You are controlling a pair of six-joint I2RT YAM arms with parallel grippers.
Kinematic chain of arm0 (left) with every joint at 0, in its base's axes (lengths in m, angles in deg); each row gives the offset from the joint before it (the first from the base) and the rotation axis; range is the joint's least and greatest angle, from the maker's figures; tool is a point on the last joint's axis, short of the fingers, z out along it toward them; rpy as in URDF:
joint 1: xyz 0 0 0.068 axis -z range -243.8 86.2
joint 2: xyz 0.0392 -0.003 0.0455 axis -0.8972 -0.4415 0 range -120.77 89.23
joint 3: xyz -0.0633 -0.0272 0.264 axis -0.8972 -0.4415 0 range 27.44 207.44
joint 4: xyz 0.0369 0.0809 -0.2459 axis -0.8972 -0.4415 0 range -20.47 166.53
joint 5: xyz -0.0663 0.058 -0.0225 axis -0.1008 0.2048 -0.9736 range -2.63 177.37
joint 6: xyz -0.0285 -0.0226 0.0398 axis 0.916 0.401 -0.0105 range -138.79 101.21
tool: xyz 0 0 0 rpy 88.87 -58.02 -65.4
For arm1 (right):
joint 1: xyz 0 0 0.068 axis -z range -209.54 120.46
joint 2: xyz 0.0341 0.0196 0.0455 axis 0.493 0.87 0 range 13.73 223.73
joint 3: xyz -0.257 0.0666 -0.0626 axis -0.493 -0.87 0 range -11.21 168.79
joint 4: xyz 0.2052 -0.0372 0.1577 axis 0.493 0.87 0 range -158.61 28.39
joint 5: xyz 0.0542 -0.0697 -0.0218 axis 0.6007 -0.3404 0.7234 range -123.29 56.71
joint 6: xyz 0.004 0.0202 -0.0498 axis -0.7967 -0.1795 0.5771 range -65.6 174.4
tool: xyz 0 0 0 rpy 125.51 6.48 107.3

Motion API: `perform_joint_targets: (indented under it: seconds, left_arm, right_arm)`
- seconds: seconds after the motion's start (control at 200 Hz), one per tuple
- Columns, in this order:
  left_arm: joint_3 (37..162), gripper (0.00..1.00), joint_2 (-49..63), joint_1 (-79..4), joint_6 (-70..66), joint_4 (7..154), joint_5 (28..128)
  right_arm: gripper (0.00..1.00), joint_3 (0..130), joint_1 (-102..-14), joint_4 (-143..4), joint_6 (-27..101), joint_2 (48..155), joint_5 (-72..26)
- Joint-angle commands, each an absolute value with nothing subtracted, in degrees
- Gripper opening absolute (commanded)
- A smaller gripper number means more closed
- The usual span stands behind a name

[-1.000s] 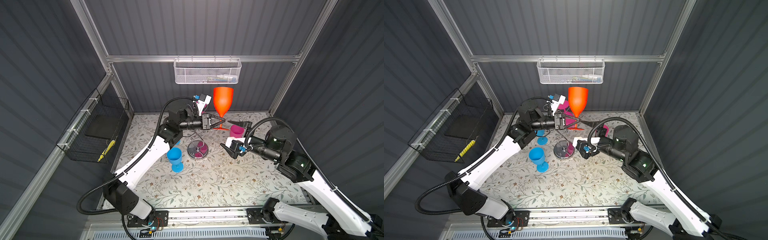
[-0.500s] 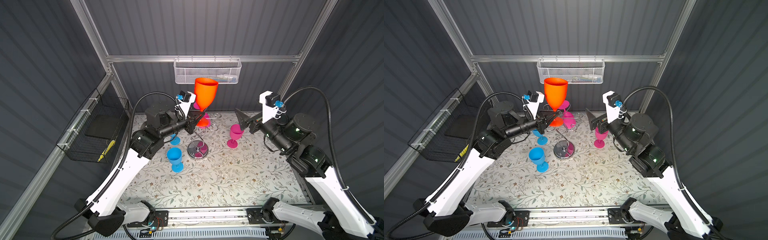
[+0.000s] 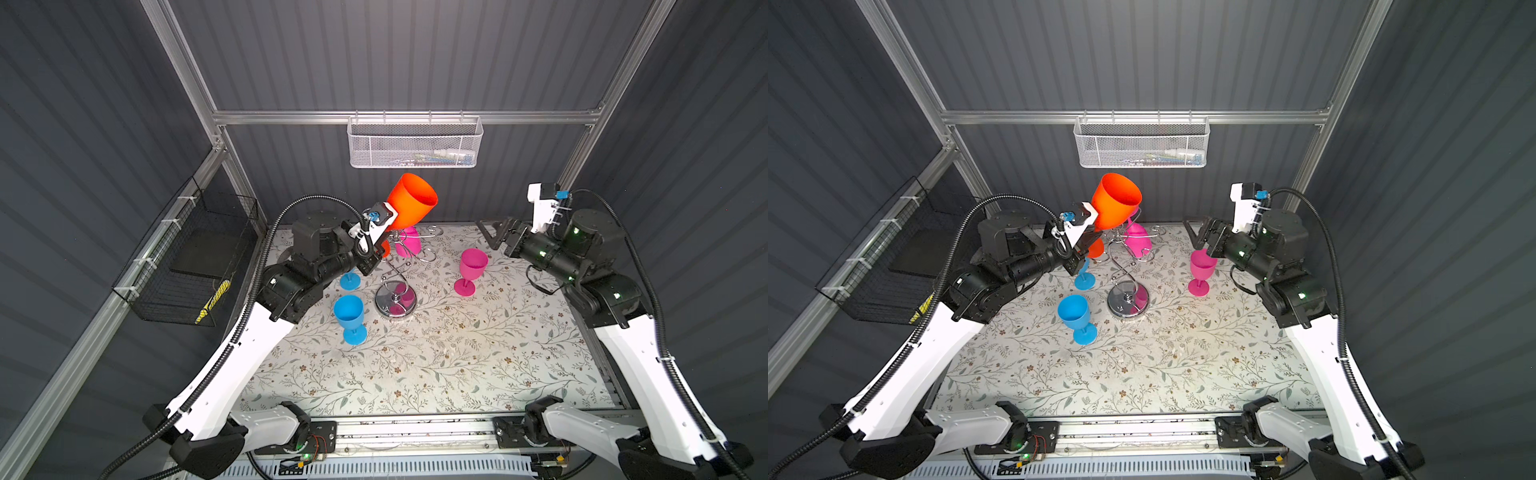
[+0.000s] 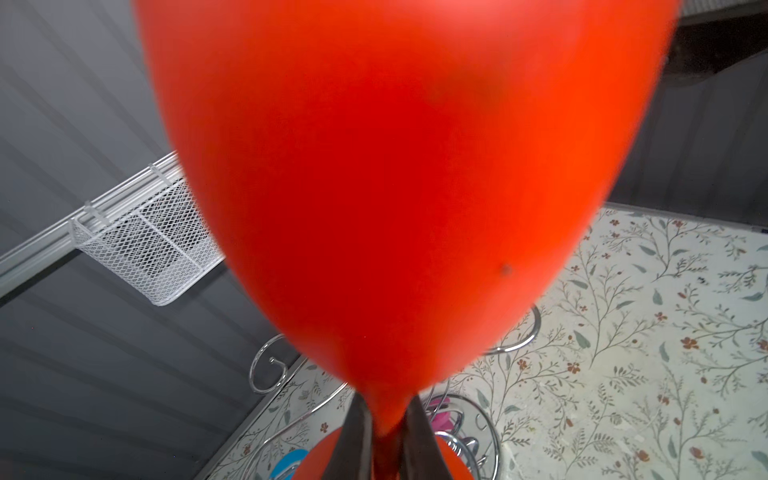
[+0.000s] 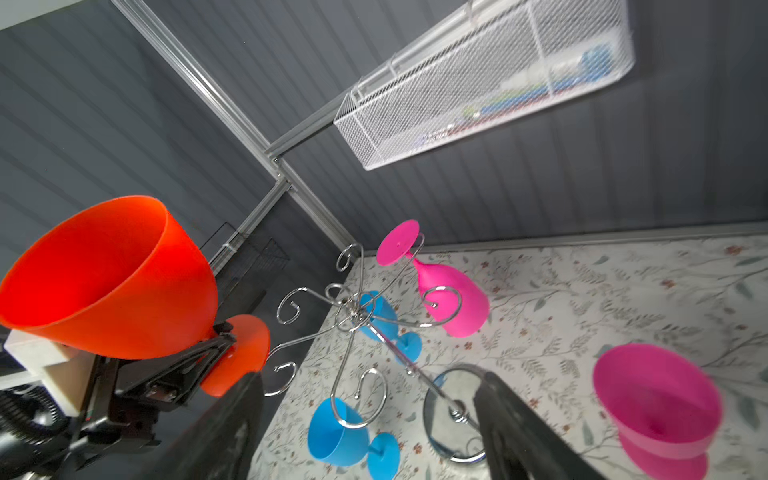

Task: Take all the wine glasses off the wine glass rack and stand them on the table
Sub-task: 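Open the right gripper and draw it back from the red glass foot, then reach the right gripper to the red glass held by the left and grasp it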

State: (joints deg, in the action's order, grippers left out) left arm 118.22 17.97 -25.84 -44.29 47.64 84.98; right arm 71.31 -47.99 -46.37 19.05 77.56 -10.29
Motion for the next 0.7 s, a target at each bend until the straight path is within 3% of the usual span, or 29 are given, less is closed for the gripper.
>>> perform_joint_targets:
  seconds: [0.0,0.165,0.415,0.695]
  left_arm:
    - [116.5,0.00,19.6,-25.4,-51.8,46.6,86.7]
    - [114.6,0.00,20.5,-24.7,-59.0,45.2,89.1]
    - [112.5,0.00,19.6,-20.5,-69.6,43.8,97.1]
    - [111.5,0.00,18.2,-18.5,-74.2,43.9,101.0]
  right_arm:
    - [0.71,69.6,-47.6,-50.4,9.9,79.5,0.2]
    - [0.62,64.2,-47.6,-58.4,0.6,80.2,5.2]
    - [0.56,57.8,-48.1,-69.8,-11.5,80.8,8.9]
    - [0.52,58.0,-50.2,-70.3,-11.7,80.7,9.7]
